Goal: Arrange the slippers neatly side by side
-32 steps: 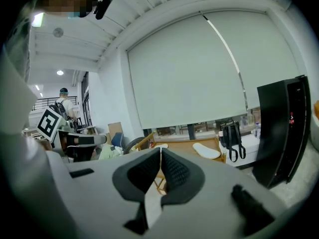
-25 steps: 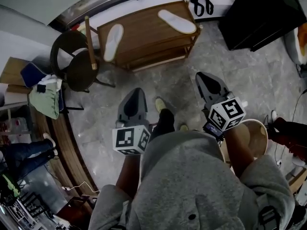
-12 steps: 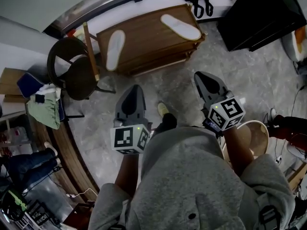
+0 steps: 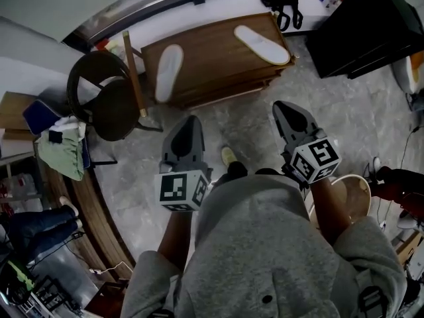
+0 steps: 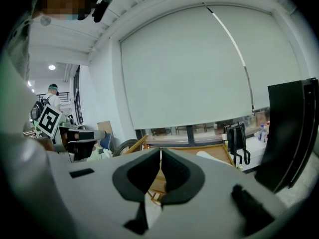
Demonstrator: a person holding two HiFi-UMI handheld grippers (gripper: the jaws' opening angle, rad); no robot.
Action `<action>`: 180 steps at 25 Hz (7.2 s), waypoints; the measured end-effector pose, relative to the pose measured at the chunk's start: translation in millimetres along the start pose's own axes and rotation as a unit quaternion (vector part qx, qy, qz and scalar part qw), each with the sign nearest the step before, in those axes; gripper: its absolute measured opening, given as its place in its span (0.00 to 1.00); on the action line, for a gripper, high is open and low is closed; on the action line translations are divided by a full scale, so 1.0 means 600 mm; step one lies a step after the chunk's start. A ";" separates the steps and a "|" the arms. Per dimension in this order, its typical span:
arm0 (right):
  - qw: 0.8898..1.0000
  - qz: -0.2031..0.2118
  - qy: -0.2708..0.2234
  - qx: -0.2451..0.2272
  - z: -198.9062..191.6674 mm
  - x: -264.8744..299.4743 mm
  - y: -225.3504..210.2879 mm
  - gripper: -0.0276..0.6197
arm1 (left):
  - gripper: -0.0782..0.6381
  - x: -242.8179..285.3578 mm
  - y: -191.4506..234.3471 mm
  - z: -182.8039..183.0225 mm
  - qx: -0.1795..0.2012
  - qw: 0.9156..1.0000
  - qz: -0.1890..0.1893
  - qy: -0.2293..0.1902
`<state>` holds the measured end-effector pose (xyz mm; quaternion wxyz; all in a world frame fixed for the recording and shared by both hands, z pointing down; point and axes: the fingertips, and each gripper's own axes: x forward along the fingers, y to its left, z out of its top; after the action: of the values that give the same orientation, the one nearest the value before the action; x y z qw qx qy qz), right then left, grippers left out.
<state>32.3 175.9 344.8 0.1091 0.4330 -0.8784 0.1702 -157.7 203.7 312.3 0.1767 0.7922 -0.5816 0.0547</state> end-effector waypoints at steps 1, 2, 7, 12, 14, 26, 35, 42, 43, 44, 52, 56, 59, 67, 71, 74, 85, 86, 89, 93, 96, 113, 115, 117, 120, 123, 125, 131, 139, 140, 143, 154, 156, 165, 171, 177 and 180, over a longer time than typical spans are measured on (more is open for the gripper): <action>1.000 0.001 0.001 -0.001 0.000 0.006 0.002 0.09 | 0.13 0.001 0.006 -0.001 0.002 1.000 0.000 0.001; 1.000 0.002 0.001 -0.002 0.000 0.012 0.004 0.09 | 0.13 0.003 0.011 -0.001 0.002 1.000 0.001 0.001; 1.000 0.006 0.004 -0.004 0.003 0.036 0.010 0.09 | 0.13 0.013 0.031 0.002 -0.003 1.000 0.003 -0.001; 1.000 0.007 0.005 -0.008 0.006 0.052 0.018 0.09 | 0.13 0.016 0.046 0.004 -0.003 1.000 0.003 -0.003; 1.000 0.007 0.007 -0.010 0.005 0.053 0.021 0.09 | 0.13 0.015 0.050 0.002 -0.003 1.000 0.004 -0.004; 1.000 0.008 -0.007 -0.029 0.033 0.067 0.040 0.09 | 0.13 -0.005 0.070 0.019 0.004 1.000 0.013 -0.017; 0.999 0.010 -0.004 -0.039 0.030 0.062 0.057 0.09 | 0.13 -0.027 0.074 0.007 -0.010 1.000 0.013 -0.015; 0.999 0.011 0.000 -0.045 0.035 0.063 0.063 0.09 | 0.13 -0.031 0.077 0.012 -0.004 1.000 0.010 -0.017; 0.999 0.011 0.001 -0.045 0.034 0.064 0.064 0.09 | 0.13 -0.031 0.078 0.011 -0.005 1.000 0.010 -0.016; 0.999 0.010 0.002 -0.046 0.033 0.065 0.065 0.09 | 0.13 -0.031 0.079 0.010 -0.008 1.000 0.010 -0.017; 0.999 0.012 0.000 -0.050 0.038 0.071 0.061 0.09 | 0.13 -0.025 0.081 0.013 -0.023 1.000 0.010 -0.018; 0.998 0.019 -0.001 -0.054 0.042 0.081 0.066 0.09 | 0.13 -0.021 0.087 0.013 -0.020 1.000 0.010 -0.015; 0.998 0.022 -0.001 -0.054 0.047 0.092 0.064 0.09 | 0.13 -0.013 0.093 0.016 -0.012 1.000 0.010 -0.014; 0.999 0.023 0.002 -0.047 0.053 0.119 0.026 0.09 | 0.13 0.025 0.094 0.028 -0.015 1.000 0.017 -0.012; 0.999 0.024 0.002 -0.041 0.057 0.144 0.002 0.09 | 0.13 0.055 0.101 0.029 -0.008 1.000 0.021 -0.007; 0.999 0.025 0.001 -0.037 0.070 0.166 -0.021 0.09 | 0.13 0.083 0.104 0.036 -0.002 1.000 0.019 -0.001; 0.999 0.027 0.014 -0.020 0.097 0.250 -0.118 0.09 | 0.13 0.204 0.143 0.066 -0.003 0.999 0.044 0.016; 0.999 0.029 0.016 -0.019 0.099 0.258 -0.124 0.09 | 0.13 0.213 0.148 0.067 -0.005 0.999 0.048 0.018; 0.999 0.034 0.019 -0.015 0.107 0.283 -0.140 0.09 | 0.13 0.236 0.165 0.070 -0.007 0.998 0.060 0.023; 0.999 0.044 0.025 -0.013 0.117 0.314 -0.153 0.09 | 0.13 0.259 0.186 0.074 -0.010 0.996 0.078 0.029; 0.998 0.049 0.028 -0.013 0.125 0.334 -0.161 0.09 | 0.13 0.273 0.201 0.075 -0.008 0.995 0.089 0.035; 0.996 0.086 0.028 0.000 0.142 0.389 -0.220 0.09 | 0.13 0.339 0.216 0.064 0.009 0.988 0.141 0.056; 0.995 0.095 0.025 0.001 0.149 0.398 -0.227 0.09 | 0.13 0.347 0.216 0.065 0.017 0.987 0.149 0.058; 0.994 0.106 0.022 0.002 0.154 0.411 -0.236 0.09 | 0.13 0.356 0.218 0.066 0.025 0.985 0.158 0.061; 0.993 0.120 0.020 0.006 0.156 0.427 -0.252 0.09 | 0.13 0.371 0.220 0.058 0.041 0.982 0.170 0.067; 0.991 0.129 0.021 0.010 0.153 0.437 -0.261 0.09 | 0.13 0.379 0.229 0.040 0.057 0.979 0.177 0.083; 0.991 0.133 0.025 0.014 0.148 0.440 -0.262 0.09 | 0.13 0.380 0.239 0.020 0.063 0.976 0.181 0.104; 0.989 0.141 0.038 0.021 0.131 0.457 -0.261 0.09 | 0.15 0.396 0.289 -0.031 0.090 0.966 0.191 0.152; 0.988 0.142 0.061 0.029 0.109 0.480 -0.261 0.09 | 0.32 0.423 0.338 -0.116 0.112 0.952 0.182 0.218; 0.987 0.143 0.064 0.029 0.104 0.483 -0.260 0.09 | 0.33 0.426 0.345 -0.127 0.117 0.950 0.182 0.226; 0.986 0.144 0.078 0.030 0.088 0.493 -0.256 0.09 | 0.34 0.437 0.366 -0.156 0.121 0.945 0.179 0.245; 0.982 0.146 0.117 0.035 0.027 0.506 -0.229 0.09 | 0.35 0.450 0.429 -0.261 0.135 0.926 0.173 0.306; 0.981 0.145 0.121 0.036 0.020 0.509 -0.222 0.09 | 0.35 0.449 0.441 -0.277 0.140 0.922 0.169 0.318; 0.978 0.146 0.140 0.048 -0.016 0.498 -0.209 0.09 | 0.34 0.464 0.450 -0.311 0.157 0.913 0.155 0.343; 0.978 0.136 0.144 0.061 -0.033 0.494 -0.215 0.09 | 0.23 0.473 0.454 -0.320 0.161 0.910 0.159 0.347; 0.977 0.136 0.146 0.069 -0.042 0.495 -0.220 0.09 | 0.18 0.477 0.453 -0.319 0.154 0.906 0.176 0.352; 0.976 0.143 0.147 0.070 -0.043 0.499 -0.216 0.09 | 0.17 0.474 0.447 -0.310 0.113 0.910 0.193 0.349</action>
<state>-43.2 -104.5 496.4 0.1810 0.2792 -0.8915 0.3073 -298.0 -58.9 626.7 0.2642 0.6097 -0.6141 0.4259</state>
